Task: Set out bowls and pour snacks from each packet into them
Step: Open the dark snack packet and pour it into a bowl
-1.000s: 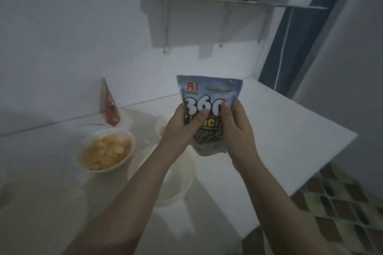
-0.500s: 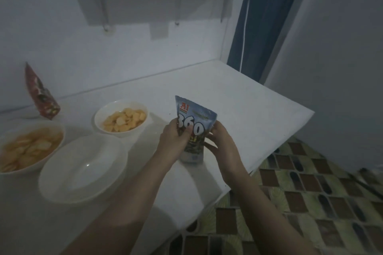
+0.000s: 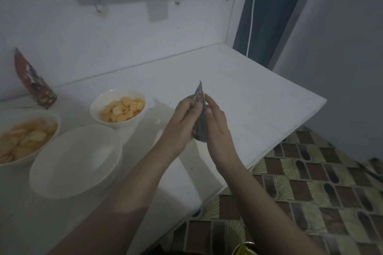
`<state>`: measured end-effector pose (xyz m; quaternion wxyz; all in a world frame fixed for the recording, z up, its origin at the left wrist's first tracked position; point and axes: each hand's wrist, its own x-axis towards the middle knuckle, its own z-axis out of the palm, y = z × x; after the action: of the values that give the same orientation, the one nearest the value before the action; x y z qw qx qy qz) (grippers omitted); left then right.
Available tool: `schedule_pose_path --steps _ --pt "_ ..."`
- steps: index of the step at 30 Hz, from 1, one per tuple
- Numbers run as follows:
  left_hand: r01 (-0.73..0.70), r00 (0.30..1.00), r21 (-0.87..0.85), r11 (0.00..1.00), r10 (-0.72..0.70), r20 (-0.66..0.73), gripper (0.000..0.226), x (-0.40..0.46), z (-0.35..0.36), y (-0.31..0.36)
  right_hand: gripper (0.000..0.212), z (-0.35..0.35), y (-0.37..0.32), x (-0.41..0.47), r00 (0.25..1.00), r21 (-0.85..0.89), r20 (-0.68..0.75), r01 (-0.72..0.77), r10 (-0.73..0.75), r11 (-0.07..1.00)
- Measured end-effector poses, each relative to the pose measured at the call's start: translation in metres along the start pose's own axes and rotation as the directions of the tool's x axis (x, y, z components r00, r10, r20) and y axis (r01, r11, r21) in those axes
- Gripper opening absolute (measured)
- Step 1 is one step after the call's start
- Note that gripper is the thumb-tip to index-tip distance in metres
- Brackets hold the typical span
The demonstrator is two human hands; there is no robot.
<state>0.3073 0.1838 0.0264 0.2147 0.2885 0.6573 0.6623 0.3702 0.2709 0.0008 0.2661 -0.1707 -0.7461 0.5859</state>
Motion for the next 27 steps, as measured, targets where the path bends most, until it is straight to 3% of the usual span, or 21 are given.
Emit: schedule_pose_path --steps 4,16,20,23,25,27 --pt "-0.06 0.998 0.131 0.99 0.06 0.007 0.014 0.004 -0.006 0.006 0.04 0.003 -0.006 -0.001 0.998 -0.047 0.021 0.061 -0.06 0.997" --pt "-0.086 0.996 0.18 0.98 0.088 -0.006 0.03 0.001 -0.011 0.005 0.042 0.001 -0.005 -0.004 0.995 -0.129 0.038 0.1 -0.096 0.987" --pt "-0.13 0.98 0.417 0.899 0.181 -0.085 0.018 0.007 -0.018 0.002 0.038 0.0 -0.009 -0.004 0.992 -0.14 0.064 0.117 -0.109 0.983" --pt "-0.145 0.963 0.561 0.815 0.247 -0.11 0.018 0.006 -0.022 0.005 0.019 -0.002 -0.019 -0.002 0.996 -0.103 0.002 0.091 -0.091 0.991" --pt "-0.178 0.956 0.585 0.792 0.28 -0.088 0.021 0.004 -0.022 0.008 0.015 -0.004 -0.028 0.0 0.995 -0.107 0.022 0.098 -0.096 0.989" --pt "-0.22 0.966 0.51 0.832 0.26 -0.009 0.025 0.001 -0.021 0.011 0.022 -0.008 -0.035 0.003 0.993 -0.142 0.077 0.104 -0.093 0.984"
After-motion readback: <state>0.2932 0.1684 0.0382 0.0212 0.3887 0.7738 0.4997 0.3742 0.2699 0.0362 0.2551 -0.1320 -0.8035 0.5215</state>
